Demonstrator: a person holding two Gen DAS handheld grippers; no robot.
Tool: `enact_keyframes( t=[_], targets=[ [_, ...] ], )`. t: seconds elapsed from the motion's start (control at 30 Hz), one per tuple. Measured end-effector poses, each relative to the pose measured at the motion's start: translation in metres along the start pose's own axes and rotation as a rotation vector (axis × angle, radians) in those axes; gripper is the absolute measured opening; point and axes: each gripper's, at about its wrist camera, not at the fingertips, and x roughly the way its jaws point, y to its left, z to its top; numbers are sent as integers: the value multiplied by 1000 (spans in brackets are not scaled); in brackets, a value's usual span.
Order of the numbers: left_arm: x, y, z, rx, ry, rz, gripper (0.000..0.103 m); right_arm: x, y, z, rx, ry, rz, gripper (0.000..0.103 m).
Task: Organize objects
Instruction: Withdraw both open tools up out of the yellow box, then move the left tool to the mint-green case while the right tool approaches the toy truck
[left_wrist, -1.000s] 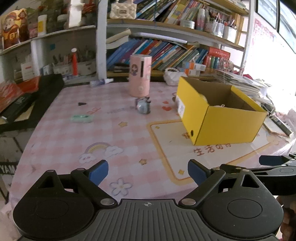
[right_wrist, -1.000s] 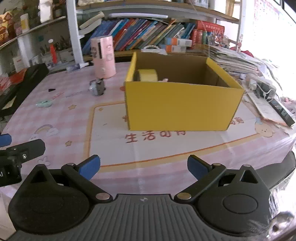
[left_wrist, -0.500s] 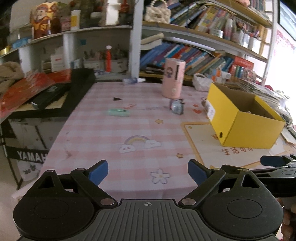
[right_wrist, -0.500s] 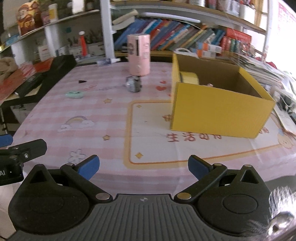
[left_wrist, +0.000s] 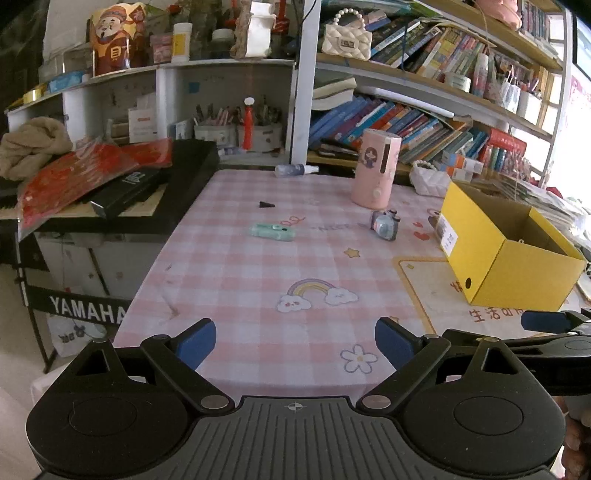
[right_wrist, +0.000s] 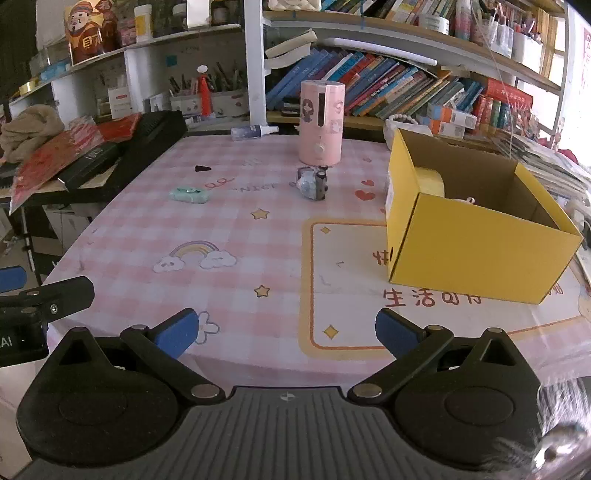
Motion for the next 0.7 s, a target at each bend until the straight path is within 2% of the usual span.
enact_keyframes(
  t=[0.37,0.7],
  targets=[
    [19,4,2,-14,34,-14,95,14,6,6,-14,25,-5,103],
    [56,7,21,-24,52,3,95,51,-1,27,-10,44,1,100]
  ],
)
